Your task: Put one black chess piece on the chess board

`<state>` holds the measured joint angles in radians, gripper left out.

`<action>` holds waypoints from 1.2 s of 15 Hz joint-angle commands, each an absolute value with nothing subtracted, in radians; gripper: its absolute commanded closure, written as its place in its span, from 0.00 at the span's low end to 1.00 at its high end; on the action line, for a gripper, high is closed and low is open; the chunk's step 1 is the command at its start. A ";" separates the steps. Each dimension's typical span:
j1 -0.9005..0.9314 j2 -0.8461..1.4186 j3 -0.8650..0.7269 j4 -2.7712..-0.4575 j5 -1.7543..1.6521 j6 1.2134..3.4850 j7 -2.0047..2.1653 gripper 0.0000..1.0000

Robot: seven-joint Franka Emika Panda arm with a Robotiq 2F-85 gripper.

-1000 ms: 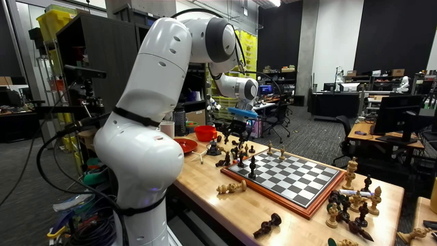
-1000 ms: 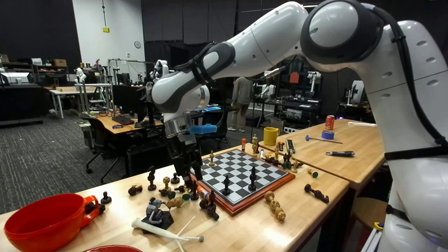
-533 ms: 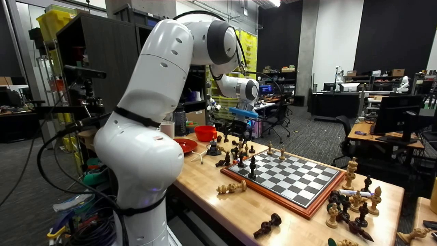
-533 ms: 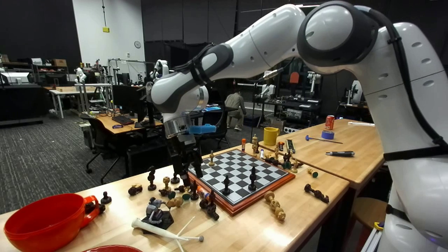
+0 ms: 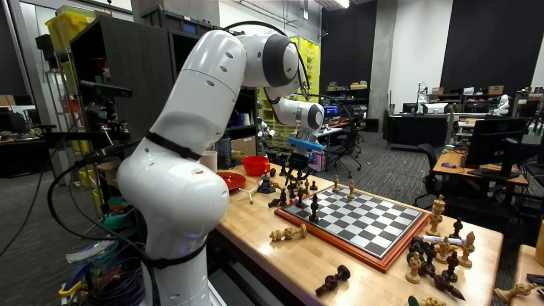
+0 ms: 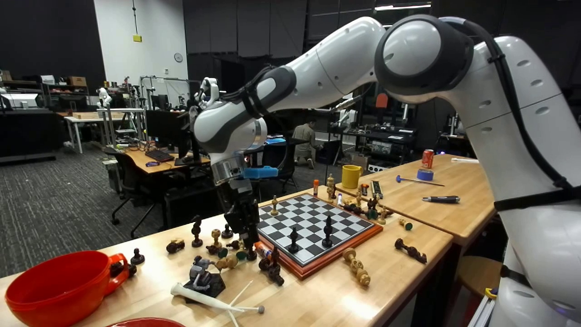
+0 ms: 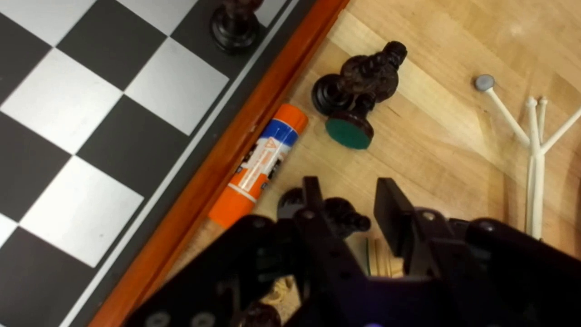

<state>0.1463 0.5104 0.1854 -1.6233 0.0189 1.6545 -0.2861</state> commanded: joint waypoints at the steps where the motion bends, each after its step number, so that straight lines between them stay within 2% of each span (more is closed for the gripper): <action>1: 0.153 0.513 0.183 -1.599 0.008 1.619 -0.294 0.94; 2: 0.152 0.510 0.182 -1.601 0.007 1.615 -0.293 0.99; 4: 0.150 0.498 0.181 -1.609 0.006 1.615 -0.291 0.94; 18: 0.079 0.158 0.130 -1.810 0.034 1.552 -0.257 0.94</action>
